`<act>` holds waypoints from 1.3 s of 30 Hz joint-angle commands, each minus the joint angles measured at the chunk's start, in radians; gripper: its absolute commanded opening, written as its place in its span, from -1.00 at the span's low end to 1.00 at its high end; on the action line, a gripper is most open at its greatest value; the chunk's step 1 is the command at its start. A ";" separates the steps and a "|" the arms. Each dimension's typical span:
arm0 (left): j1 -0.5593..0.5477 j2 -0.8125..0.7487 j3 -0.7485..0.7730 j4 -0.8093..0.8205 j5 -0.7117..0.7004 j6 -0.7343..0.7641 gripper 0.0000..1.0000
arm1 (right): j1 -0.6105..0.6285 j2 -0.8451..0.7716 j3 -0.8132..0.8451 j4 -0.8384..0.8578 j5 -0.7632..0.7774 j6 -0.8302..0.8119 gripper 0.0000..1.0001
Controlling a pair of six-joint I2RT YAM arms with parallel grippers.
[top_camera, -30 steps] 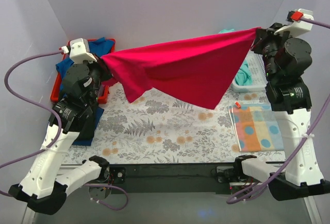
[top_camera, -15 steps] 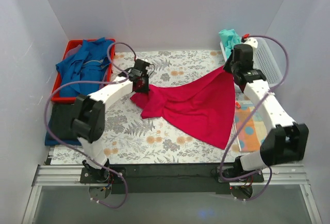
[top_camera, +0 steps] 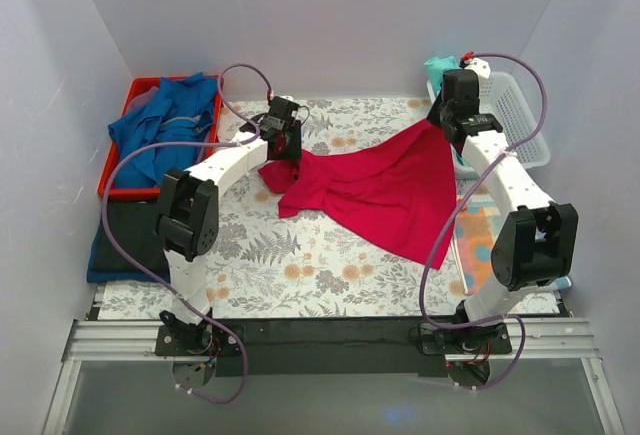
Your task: Fold and stack the t-shirts
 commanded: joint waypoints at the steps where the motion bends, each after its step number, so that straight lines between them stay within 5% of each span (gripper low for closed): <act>1: 0.007 -0.163 -0.075 -0.029 -0.117 0.015 0.21 | -0.004 0.044 0.058 0.009 -0.003 0.005 -0.97; 8: 0.007 -0.355 -0.335 -0.100 -0.003 -0.059 0.28 | -0.001 0.101 0.093 -0.025 -0.020 0.022 -0.97; 15: 0.007 -0.420 -0.498 -0.055 0.192 -0.071 -0.26 | -0.003 0.117 0.101 -0.037 -0.031 0.019 -0.97; 21: 0.007 -0.381 -0.551 0.005 0.333 -0.059 -0.20 | -0.001 0.120 0.102 -0.045 -0.032 0.019 -0.97; 39: 0.007 -0.262 -0.552 0.061 0.274 -0.062 -0.29 | -0.001 0.118 0.110 -0.066 -0.009 0.012 -0.97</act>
